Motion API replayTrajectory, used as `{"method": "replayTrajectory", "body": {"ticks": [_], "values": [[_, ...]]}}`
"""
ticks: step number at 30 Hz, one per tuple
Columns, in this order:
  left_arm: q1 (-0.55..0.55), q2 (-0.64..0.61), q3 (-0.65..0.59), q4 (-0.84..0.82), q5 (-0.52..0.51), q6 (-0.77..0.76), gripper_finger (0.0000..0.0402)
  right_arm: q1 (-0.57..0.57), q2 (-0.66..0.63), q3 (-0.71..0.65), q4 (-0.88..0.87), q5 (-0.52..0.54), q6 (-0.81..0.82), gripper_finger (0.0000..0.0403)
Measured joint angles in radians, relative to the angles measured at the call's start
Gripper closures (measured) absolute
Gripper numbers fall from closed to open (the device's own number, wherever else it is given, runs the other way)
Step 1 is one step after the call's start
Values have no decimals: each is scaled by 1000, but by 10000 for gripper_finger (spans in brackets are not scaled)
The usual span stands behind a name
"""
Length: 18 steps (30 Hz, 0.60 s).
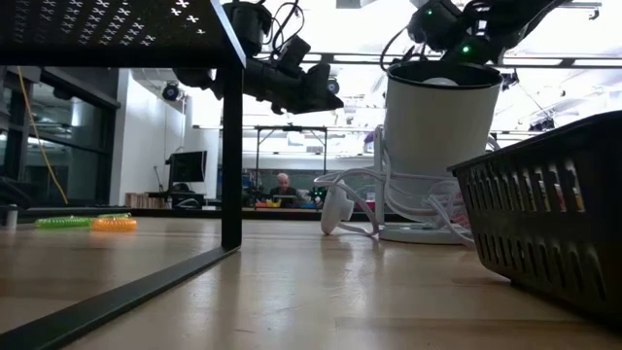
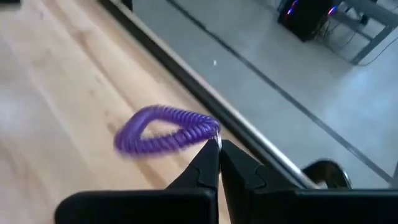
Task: Pick & Place Office Desk Supplies
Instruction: Put the purple spring keychain into the green bin
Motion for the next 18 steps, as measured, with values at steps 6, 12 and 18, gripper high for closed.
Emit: {"method": "replayTrajectory", "body": {"ticks": [6,12,18], "values": [[0,0,0,-6,0,0,295,36,-112,0,-209,0,38,401],[0,0,0,-16,0,-1,295,84,-256,0,-496,4,142,400],[0,0,0,-30,-4,-12,295,133,-388,0,-788,-20,316,400]]}}
